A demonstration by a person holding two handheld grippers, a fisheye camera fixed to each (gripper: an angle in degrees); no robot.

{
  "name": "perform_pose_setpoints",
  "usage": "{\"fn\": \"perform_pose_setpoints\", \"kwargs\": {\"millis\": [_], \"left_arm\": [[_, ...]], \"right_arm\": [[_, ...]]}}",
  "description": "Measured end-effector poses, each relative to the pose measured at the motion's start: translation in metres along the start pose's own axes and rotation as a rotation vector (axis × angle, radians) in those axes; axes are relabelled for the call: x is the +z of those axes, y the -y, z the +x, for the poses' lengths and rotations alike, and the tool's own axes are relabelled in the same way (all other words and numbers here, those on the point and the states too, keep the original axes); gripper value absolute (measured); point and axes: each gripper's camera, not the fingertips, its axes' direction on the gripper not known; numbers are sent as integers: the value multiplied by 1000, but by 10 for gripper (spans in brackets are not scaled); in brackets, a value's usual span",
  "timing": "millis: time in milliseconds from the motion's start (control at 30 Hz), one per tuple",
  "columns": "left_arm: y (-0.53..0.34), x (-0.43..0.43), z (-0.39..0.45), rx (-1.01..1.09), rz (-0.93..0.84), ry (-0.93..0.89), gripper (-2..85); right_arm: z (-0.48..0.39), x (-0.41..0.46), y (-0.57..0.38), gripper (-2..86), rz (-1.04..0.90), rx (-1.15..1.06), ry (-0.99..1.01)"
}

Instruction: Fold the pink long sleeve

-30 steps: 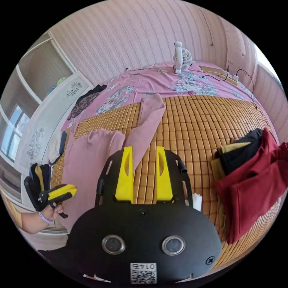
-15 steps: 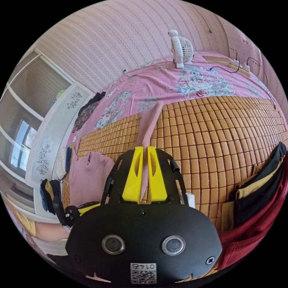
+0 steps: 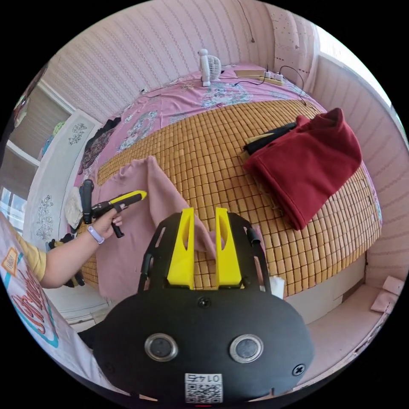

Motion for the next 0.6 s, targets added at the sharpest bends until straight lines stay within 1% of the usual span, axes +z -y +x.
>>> {"fn": "perform_pose_setpoints", "kwargs": {"millis": [67, 133, 233, 300, 367, 400, 433, 500, 567, 600], "left_arm": [[13, 9, 7, 15, -6, 19, 44], [24, 18, 11, 16, -6, 20, 47], [43, 44, 22, 43, -34, 51, 51], [51, 64, 29, 64, -72, 76, 51], [58, 86, 35, 64, -115, 93, 50], [59, 87, 36, 67, -106, 95, 50], [61, 90, 39, 72, -108, 103, 49], [63, 92, 42, 78, -105, 110, 49], [64, 93, 45, 72, -94, 114, 49], [65, 93, 46, 68, -90, 115, 50]], "right_arm": [[30, 19, -17, 100, -58, 29, -108], [41, 34, -34, 114, -102, -5, -138], [37, 65, -56, 131, -180, -121, -110], [33, 90, -63, 124, -238, -184, -116], [36, 120, -67, 63, -378, -187, -99], [37, 122, -68, 42, -401, -173, -95], [40, 117, -71, 17, -412, -157, -61], [46, 96, -76, 10, -411, -101, 7], [56, 57, -78, 9, -404, 52, 231], [58, 46, -75, 9, -392, 78, 273]]}}
